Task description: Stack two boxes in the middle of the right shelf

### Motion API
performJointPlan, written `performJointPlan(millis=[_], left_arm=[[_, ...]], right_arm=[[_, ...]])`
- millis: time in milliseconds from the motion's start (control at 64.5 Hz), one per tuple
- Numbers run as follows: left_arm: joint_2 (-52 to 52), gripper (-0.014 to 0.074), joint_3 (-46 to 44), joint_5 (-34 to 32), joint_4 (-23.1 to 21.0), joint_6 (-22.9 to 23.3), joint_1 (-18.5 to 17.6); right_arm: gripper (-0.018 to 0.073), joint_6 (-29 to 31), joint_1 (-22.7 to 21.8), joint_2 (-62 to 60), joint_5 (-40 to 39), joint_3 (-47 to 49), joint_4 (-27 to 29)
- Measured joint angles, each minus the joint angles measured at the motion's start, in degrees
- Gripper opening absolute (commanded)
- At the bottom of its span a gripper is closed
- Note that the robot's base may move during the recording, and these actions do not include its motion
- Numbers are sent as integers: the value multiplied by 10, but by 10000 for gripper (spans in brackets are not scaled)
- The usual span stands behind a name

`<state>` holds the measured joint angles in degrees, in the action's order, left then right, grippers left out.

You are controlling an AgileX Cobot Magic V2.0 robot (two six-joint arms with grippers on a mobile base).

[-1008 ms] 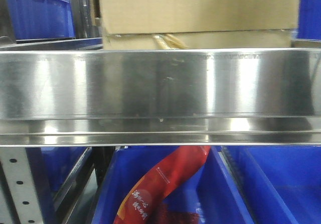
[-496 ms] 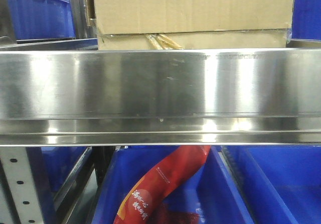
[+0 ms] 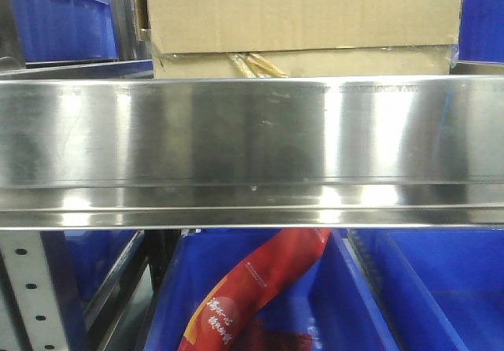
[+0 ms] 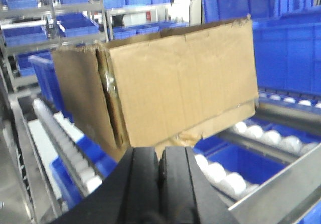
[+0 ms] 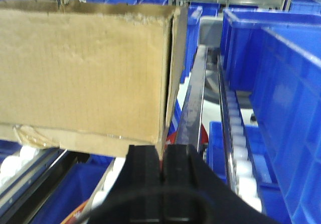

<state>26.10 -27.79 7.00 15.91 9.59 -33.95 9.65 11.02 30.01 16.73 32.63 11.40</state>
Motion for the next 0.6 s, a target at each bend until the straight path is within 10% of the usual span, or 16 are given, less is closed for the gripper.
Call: performJointPlan(millis=[604], left_arm=[[-5, -111, 2, -7, -48, -4, 12]], right_arm=[[-162, 1, 0, 0, -5, 0, 0]])
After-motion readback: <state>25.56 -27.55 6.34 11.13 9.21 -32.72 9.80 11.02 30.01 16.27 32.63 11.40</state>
